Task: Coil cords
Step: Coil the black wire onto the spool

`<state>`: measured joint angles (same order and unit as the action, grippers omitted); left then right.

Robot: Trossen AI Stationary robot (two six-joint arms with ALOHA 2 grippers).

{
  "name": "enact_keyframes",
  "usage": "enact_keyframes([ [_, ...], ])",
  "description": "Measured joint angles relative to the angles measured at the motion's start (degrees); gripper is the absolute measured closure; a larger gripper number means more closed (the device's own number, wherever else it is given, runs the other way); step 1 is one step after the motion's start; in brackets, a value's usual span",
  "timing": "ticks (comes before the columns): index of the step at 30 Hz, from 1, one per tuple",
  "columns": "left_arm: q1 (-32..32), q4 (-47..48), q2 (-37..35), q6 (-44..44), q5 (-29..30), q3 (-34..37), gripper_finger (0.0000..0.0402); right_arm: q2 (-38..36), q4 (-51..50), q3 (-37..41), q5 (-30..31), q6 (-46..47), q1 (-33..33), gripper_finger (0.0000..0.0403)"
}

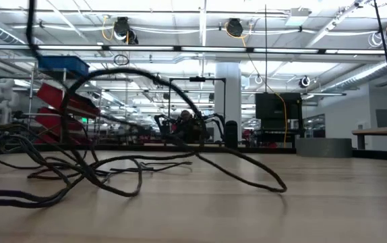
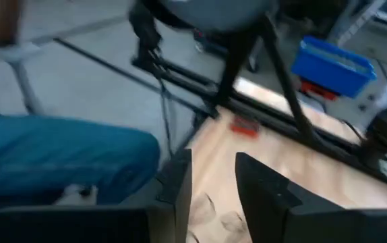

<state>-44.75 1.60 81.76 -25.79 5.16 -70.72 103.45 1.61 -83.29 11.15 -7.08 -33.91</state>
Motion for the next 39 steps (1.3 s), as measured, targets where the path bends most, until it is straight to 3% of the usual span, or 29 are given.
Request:
enact_keyframes([
  [11,0.00,0.47,0.00,0.02,3.33,0.00,0.0400,5.75,8.27,0.01,-1.12,0.10,0.62,0.0295],
  [23,0.00,0.71,-0.02,0.04,5.62,-0.02,0.0400,5.91,8.30,0.00,-5.54,4.57,1.18,0.0296],
  [39,-0.18,0.70,-0.03,0.21,5.94,-0.04,0.0400,9.14,9.88,0.07,-5.56,6.15,2.14,0.0271],
])
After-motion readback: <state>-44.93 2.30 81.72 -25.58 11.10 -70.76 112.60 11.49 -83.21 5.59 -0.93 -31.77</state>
